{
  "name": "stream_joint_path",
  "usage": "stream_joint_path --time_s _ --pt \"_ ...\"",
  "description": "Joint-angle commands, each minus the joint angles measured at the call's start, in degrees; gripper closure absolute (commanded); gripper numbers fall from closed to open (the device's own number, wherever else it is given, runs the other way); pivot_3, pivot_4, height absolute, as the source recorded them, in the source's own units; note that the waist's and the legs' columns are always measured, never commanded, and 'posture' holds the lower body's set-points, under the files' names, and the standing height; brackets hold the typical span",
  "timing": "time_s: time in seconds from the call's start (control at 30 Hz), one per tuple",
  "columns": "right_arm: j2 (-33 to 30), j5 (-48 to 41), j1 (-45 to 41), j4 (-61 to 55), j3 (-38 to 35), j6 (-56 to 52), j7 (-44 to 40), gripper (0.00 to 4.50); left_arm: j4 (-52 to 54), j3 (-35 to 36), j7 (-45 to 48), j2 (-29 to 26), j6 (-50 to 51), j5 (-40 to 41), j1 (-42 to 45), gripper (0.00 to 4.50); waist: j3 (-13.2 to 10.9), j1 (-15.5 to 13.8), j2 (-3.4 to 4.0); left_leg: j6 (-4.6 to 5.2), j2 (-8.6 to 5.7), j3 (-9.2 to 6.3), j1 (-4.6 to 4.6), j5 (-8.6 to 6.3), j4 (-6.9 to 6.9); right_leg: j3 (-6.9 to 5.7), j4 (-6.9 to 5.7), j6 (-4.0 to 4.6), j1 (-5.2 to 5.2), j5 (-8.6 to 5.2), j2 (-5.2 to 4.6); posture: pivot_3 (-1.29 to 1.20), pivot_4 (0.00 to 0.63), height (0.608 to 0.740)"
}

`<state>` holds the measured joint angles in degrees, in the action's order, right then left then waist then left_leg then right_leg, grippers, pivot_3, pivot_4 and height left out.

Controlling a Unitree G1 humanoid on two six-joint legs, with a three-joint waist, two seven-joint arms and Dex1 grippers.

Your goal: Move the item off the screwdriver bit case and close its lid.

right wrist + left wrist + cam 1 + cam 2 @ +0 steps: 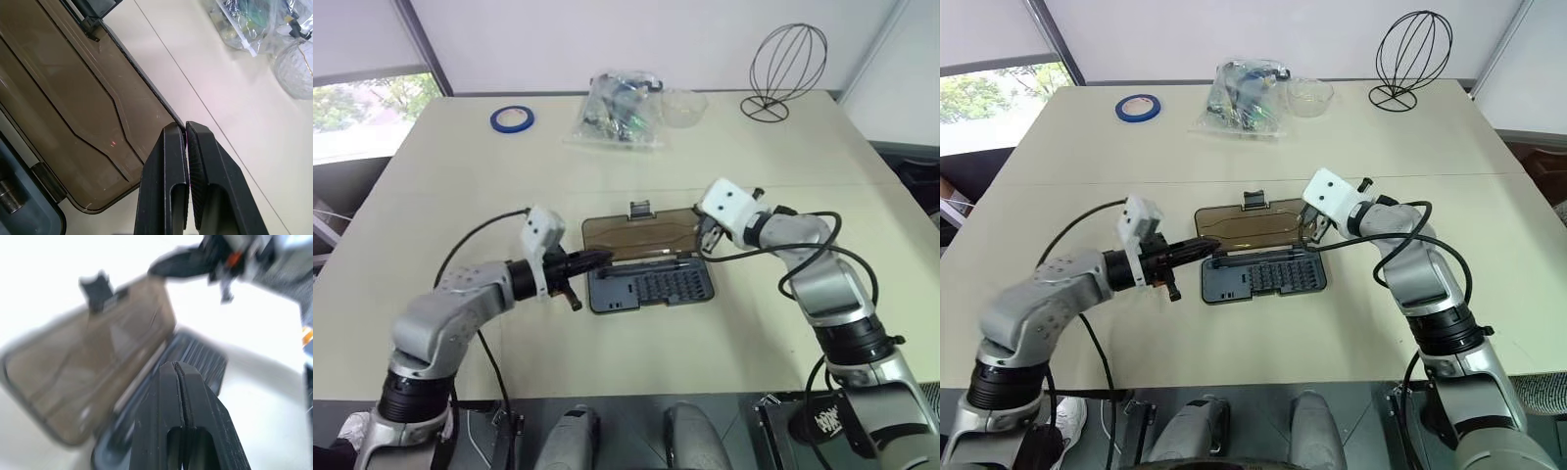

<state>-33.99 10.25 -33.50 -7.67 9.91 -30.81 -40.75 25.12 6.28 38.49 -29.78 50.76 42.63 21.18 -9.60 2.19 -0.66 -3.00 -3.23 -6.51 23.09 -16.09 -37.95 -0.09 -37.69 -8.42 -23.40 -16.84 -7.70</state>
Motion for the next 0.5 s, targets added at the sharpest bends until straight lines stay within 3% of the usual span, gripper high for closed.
stream_joint_path --time_s 0.03,0.2,0.5 --pt "-0.45 -1.15 -0.55 -2.64 -1.41 0.46 0.03 4.45 -2.51 6.94 -7.34 1.43 -0.05 1.64 4.72 4.50 0.00 -0.02 0.00 0.00 0.00 0.00 0.00 0.00 0.00 0.00 0.00 0.00 0.00 0.00 0.00 0.00 0.150 0.716" --pt "-0.42 -1.64 -0.50 -2.81 -1.22 0.37 -0.04 4.45 -13.56 10.57 -12.35 1.42 -4.61 -3.33 7.91 4.50 0.00 0.33 0.00 0.00 0.00 0.03 -0.01 0.00 0.00 -0.01 0.02 0.00 -0.01 0.00 0.01 0.00 0.150 0.716" --pt "-0.01 -1.99 -0.93 -3.02 -1.17 0.07 0.15 4.45 -28.73 1.70 -2.66 -0.33 -14.63 -12.71 8.19 4.50 -0.01 -0.04 -0.01 -0.01 -0.02 0.00 0.08 0.00 0.01 -0.02 0.09 -0.01 -0.04 0.00 0.00 0.00 0.150 0.716"
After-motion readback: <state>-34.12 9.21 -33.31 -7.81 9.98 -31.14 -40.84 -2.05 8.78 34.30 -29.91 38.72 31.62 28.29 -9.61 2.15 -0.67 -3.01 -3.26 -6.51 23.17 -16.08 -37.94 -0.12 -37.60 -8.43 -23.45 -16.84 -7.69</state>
